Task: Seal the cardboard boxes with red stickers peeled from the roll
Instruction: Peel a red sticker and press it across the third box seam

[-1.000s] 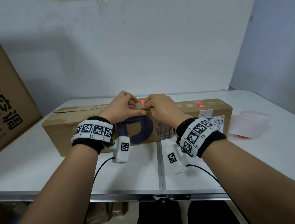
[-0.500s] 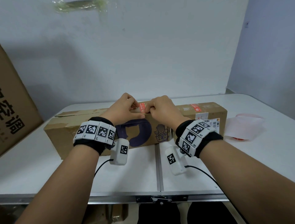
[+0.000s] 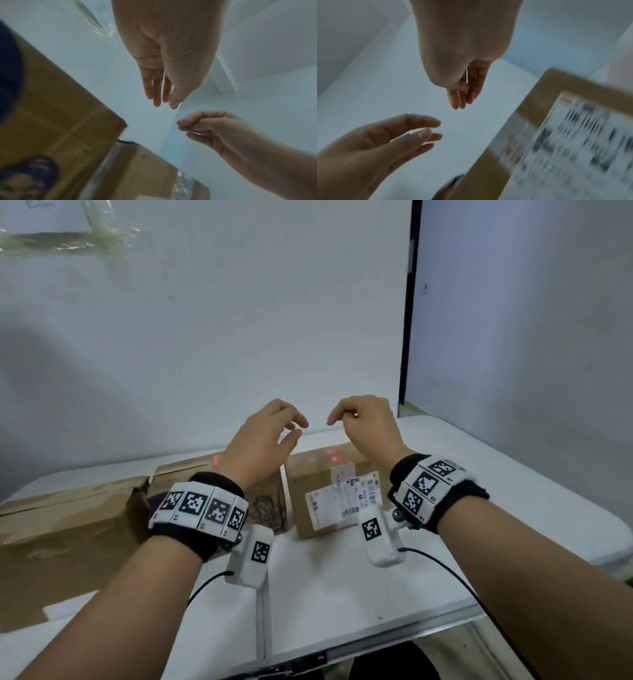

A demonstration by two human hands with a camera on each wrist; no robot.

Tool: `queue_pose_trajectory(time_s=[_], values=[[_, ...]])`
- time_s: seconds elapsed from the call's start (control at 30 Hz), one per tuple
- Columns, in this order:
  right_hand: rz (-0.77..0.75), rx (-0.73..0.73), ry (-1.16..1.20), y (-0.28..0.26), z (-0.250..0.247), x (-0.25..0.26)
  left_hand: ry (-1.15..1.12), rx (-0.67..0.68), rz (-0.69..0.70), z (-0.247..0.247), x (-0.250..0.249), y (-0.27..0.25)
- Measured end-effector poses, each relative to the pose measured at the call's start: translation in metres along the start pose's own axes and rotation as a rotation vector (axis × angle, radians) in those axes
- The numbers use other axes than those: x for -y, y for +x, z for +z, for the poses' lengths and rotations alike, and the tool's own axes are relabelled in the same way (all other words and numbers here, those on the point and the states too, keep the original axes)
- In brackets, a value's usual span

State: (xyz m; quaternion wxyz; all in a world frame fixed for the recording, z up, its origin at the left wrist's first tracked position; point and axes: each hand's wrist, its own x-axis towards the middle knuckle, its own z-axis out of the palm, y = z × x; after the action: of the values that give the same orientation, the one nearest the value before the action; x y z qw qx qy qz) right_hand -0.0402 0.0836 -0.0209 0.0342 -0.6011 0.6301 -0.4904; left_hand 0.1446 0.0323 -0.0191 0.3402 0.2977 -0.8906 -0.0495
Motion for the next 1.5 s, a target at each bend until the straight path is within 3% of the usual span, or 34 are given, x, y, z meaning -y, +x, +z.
queue_pose_trajectory(time_s=[0.07,0.13,0.3,0.4,0.6,0.87,1.0,1.13,1.27,1.4,1.5], values=[[0.065,-0.021,-0.053,0.002,-0.03,-0.02,-0.017,0.04,0.041,0.018,-0.016,0.013],[0.131,0.046,-0.161,0.003,-0.058,-0.037,-0.026,0.083,0.066,0.034,-0.031,0.025],[0.257,0.532,-0.562,-0.003,-0.098,-0.07,-0.095,0.112,0.047,0.059,-0.054,0.045],[0.296,0.617,-0.72,-0.01,-0.095,-0.099,-0.135,0.12,0.031,0.069,-0.062,0.051],[0.191,0.494,-0.657,-0.021,-0.089,-0.124,-0.219,0.136,0.004,0.084,-0.072,0.055],[0.171,0.256,-0.248,-0.008,-0.111,-0.113,-0.185,0.25,-0.019,0.101,-0.09,0.063],[0.13,0.178,-0.083,-0.002,-0.116,-0.096,-0.28,0.342,-0.037,0.112,-0.102,0.073],[0.146,0.1,0.015,0.004,-0.113,-0.091,-0.386,0.253,-0.09,0.117,-0.104,0.086],[0.192,0.131,0.005,0.004,-0.116,-0.093,-0.433,0.182,-0.142,0.113,-0.099,0.094],[0.255,0.193,-0.044,0.001,-0.118,-0.095,-0.374,0.131,-0.165,0.109,-0.093,0.099],[0.396,0.171,0.143,0.003,-0.116,-0.097,-0.226,0.005,-0.09,0.112,-0.1,0.098]])
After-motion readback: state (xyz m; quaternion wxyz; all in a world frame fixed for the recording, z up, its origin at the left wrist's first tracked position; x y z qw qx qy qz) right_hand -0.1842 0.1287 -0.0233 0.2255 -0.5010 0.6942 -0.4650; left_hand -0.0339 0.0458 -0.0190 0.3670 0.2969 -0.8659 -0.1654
